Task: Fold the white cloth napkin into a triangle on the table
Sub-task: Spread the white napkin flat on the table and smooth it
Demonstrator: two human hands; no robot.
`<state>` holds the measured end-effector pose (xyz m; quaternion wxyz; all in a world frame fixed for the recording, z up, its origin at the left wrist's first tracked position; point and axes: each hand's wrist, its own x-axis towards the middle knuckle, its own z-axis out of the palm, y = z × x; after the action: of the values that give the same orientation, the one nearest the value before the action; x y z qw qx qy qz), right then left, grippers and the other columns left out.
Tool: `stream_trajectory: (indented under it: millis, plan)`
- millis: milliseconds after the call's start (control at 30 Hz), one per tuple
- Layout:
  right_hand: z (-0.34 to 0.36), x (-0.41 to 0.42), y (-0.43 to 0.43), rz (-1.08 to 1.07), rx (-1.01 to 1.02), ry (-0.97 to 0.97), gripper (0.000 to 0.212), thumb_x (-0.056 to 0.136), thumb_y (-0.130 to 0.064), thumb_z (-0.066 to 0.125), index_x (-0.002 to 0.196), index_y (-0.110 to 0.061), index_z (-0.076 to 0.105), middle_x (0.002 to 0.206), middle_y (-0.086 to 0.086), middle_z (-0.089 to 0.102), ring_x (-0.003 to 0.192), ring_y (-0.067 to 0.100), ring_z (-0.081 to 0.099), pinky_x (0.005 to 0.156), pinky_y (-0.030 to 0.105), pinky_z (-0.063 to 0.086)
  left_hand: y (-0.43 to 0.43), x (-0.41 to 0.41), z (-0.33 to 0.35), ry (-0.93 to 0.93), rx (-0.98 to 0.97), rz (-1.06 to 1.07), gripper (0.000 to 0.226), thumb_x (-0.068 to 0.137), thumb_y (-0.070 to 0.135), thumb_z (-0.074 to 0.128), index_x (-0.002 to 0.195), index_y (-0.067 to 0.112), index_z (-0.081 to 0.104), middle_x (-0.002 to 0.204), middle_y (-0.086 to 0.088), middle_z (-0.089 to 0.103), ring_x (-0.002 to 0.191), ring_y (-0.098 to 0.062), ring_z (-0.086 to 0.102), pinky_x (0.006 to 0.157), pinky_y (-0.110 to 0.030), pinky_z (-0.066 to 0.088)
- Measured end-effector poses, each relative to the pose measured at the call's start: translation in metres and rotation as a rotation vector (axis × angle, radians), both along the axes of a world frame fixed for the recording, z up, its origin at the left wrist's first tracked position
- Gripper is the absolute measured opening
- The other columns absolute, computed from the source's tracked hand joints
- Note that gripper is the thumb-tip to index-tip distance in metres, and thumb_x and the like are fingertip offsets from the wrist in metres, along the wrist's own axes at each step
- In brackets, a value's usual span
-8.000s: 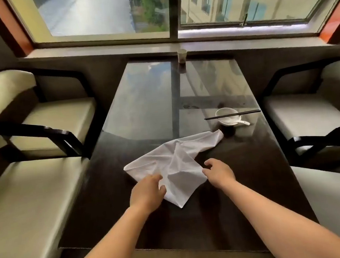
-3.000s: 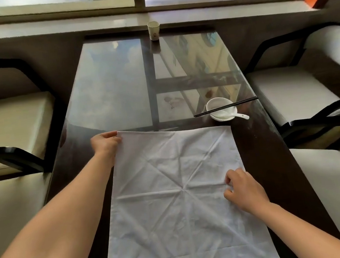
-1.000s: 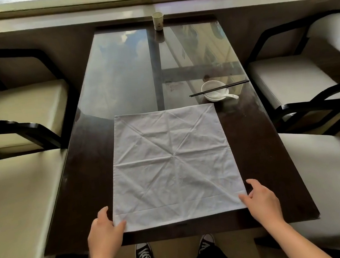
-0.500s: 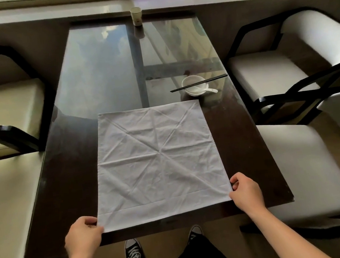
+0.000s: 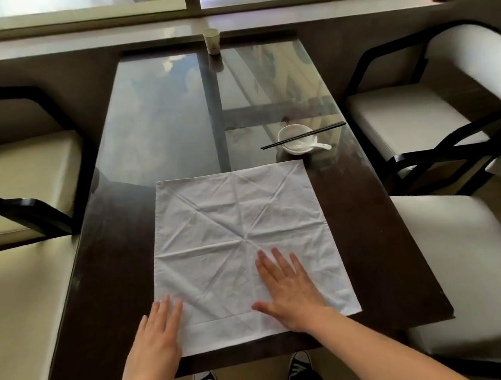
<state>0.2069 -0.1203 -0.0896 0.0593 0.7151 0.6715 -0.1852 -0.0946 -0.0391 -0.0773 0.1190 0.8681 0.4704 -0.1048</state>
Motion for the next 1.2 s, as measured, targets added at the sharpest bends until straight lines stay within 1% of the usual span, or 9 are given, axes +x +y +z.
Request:
stream_trajectory:
  millis: [200, 300, 433, 500, 567, 733, 900, 1033, 1200]
  plan:
    - [-0.014, 0.056, -0.036, -0.159, -0.028, -0.119, 0.095, 0.082, -0.086, 0.0, 0.151, -0.027, -0.028, 0.158, -0.007, -0.04, 0.143, 0.018, -0.04, 0.119, 0.051, -0.018, -0.007, -0.01, -0.005, 0.076, -0.064, 0.002, 0.071, 0.09, 0.041, 0.011, 0.15, 0.024, -0.022, 0.159, -0.003, -0.032, 0.147, -0.02, -0.029, 0.112, -0.025, -0.027]
    - [-0.005, 0.077, -0.06, -0.279, -0.064, -0.174, 0.089, 0.085, -0.083, -0.002, 0.15, -0.028, -0.03, 0.157, -0.001, -0.042, 0.145, 0.024, -0.037, 0.12, 0.053, -0.017, -0.008, -0.008, -0.003, 0.057, -0.079, 0.051, 0.073, 0.097, 0.034, 0.026, 0.151, 0.022, -0.022, 0.16, -0.003, -0.031, 0.146, -0.021, -0.031, 0.115, -0.027, -0.024]
    - [0.01, 0.074, -0.084, -0.549, 0.078, -0.138, 0.088, 0.093, -0.07, 0.033, 0.159, -0.015, 0.013, 0.168, 0.008, 0.009, 0.153, 0.03, 0.012, 0.122, 0.048, 0.014, -0.01, -0.001, 0.006, -0.116, -0.072, 0.22, 0.077, 0.093, 0.017, 0.055, 0.159, 0.018, 0.015, 0.167, -0.011, 0.008, 0.154, -0.028, 0.004, 0.122, -0.041, 0.018]
    - [0.018, 0.074, -0.099, -0.696, 0.205, -0.119, 0.075, 0.091, -0.058, 0.056, 0.148, -0.012, 0.042, 0.148, 0.011, 0.047, 0.132, 0.029, 0.046, 0.104, 0.045, 0.043, -0.012, -0.002, 0.007, -0.291, -0.002, 0.434, 0.065, 0.088, 0.016, 0.068, 0.148, 0.012, 0.043, 0.147, -0.015, 0.043, 0.132, -0.033, 0.042, 0.102, -0.049, 0.045]
    - [0.024, 0.073, -0.112, -0.817, 0.188, -0.068, 0.061, 0.092, -0.051, 0.06, 0.138, -0.013, 0.053, 0.126, 0.005, 0.06, 0.11, 0.022, 0.056, 0.085, 0.037, 0.052, -0.009, -0.003, 0.009, -0.339, -0.03, 0.658, 0.058, 0.088, 0.031, 0.07, 0.14, 0.012, 0.051, 0.119, -0.011, 0.056, 0.101, -0.026, 0.054, 0.08, -0.045, 0.051]
    - [0.035, 0.068, -0.12, -0.966, 0.001, 0.079, 0.048, 0.093, -0.047, 0.063, 0.131, -0.019, 0.053, 0.105, -0.003, 0.064, 0.095, 0.016, 0.061, 0.069, 0.028, 0.045, -0.003, -0.004, 0.008, -0.134, -0.183, 0.765, 0.068, 0.085, 0.063, 0.062, 0.134, 0.016, 0.051, 0.098, -0.001, 0.062, 0.087, -0.021, 0.056, 0.069, -0.037, 0.043]
    - [0.038, 0.066, -0.107, -1.105, 0.014, 0.256, 0.022, 0.092, -0.032, 0.071, 0.107, -0.019, 0.062, 0.098, 0.001, 0.066, 0.088, 0.018, 0.062, 0.073, 0.034, 0.052, 0.001, 0.008, 0.011, -0.269, -0.312, 1.0, 0.04, 0.086, 0.045, 0.072, 0.108, 0.013, 0.062, 0.088, 0.003, 0.06, 0.082, -0.019, 0.057, 0.074, -0.04, 0.05]
    - [0.036, 0.06, -0.103, -1.077, 0.044, 0.22, 0.012, 0.091, -0.03, 0.072, 0.084, -0.023, 0.063, 0.089, -0.004, 0.058, 0.073, 0.011, 0.057, 0.061, 0.029, 0.048, 0.003, 0.004, 0.011, -0.415, -0.34, 1.059, 0.016, 0.09, 0.031, 0.068, 0.08, 0.018, 0.068, 0.08, -0.003, 0.069, 0.076, -0.023, 0.063, 0.073, -0.043, 0.054]
    - [0.034, 0.06, -0.106, -1.091, 0.15, 0.228, 0.023, 0.09, -0.021, 0.07, 0.071, -0.023, 0.056, 0.069, -0.004, 0.062, 0.063, 0.014, 0.058, 0.051, 0.027, 0.042, 0.006, -0.003, 0.017, -0.477, -0.34, 1.086, 0.009, 0.092, 0.024, 0.068, 0.085, 0.02, 0.065, 0.087, -0.003, 0.067, 0.082, -0.022, 0.061, 0.076, -0.045, 0.056]
